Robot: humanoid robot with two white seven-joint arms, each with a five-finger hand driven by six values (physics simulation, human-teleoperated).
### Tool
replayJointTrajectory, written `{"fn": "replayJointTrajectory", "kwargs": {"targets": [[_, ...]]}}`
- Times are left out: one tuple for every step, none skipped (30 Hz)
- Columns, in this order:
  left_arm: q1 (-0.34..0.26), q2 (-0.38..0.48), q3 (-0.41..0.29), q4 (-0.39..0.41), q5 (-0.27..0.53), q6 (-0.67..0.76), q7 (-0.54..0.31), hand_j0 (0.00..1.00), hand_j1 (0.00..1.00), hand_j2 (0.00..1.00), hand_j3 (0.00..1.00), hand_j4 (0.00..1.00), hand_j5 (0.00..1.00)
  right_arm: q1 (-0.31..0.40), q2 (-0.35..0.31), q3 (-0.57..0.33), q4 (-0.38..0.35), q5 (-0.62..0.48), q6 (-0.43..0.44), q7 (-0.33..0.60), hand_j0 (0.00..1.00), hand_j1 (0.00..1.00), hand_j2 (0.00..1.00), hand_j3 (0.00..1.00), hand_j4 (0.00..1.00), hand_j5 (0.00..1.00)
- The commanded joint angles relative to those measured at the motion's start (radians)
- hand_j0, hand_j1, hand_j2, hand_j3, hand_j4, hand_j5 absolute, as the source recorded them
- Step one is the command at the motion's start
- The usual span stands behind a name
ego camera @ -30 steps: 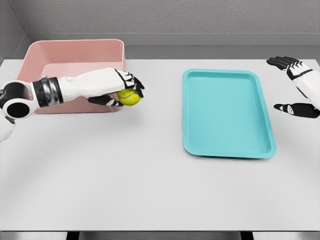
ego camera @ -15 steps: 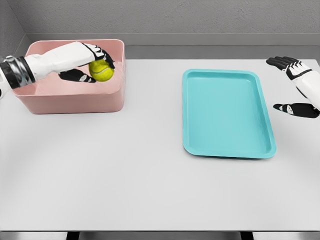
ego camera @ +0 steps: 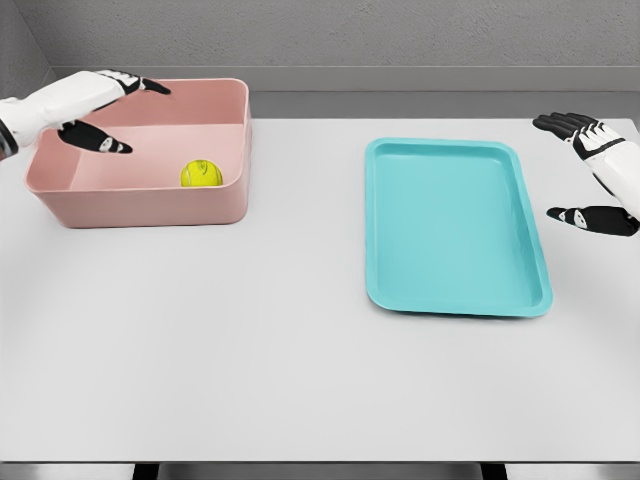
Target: Put the tennis from the blue tray into the pink basket with both arms
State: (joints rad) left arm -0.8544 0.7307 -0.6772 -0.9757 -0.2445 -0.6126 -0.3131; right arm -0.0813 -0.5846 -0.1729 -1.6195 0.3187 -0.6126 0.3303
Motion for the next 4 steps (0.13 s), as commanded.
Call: {"fn": "replayJointTrajectory", "kwargs": {"targets": [[0.003, 0.039, 0.004, 0.006, 0.013, 0.002, 0.0, 1.0, 1.0, 1.0, 1.0, 1.0, 1.0, 0.0, -0.001, 0.0, 0.0, -0.007, 0.002, -0.001, 1.0, 1.0, 1.0, 1.0, 1.0, 1.0], [0.006, 0.064, 0.005, 0.009, 0.013, 0.002, 0.0, 1.0, 1.0, 1.0, 1.0, 1.0, 1.0, 0.0, -0.001, 0.0, 0.001, -0.007, 0.002, -0.001, 1.0, 1.0, 1.0, 1.0, 1.0, 1.0], [0.006, 0.068, 0.007, 0.011, 0.013, 0.002, 0.0, 1.0, 1.0, 1.0, 1.0, 1.0, 1.0, 0.0, -0.001, 0.0, 0.001, -0.007, 0.002, -0.001, 1.0, 1.0, 1.0, 1.0, 1.0, 1.0], [0.006, 0.079, 0.007, 0.014, 0.013, 0.002, -0.001, 1.0, 1.0, 1.0, 1.0, 1.0, 1.0, 0.0, -0.001, 0.0, 0.001, -0.007, 0.002, -0.001, 1.0, 1.0, 1.0, 1.0, 1.0, 1.0]]}}
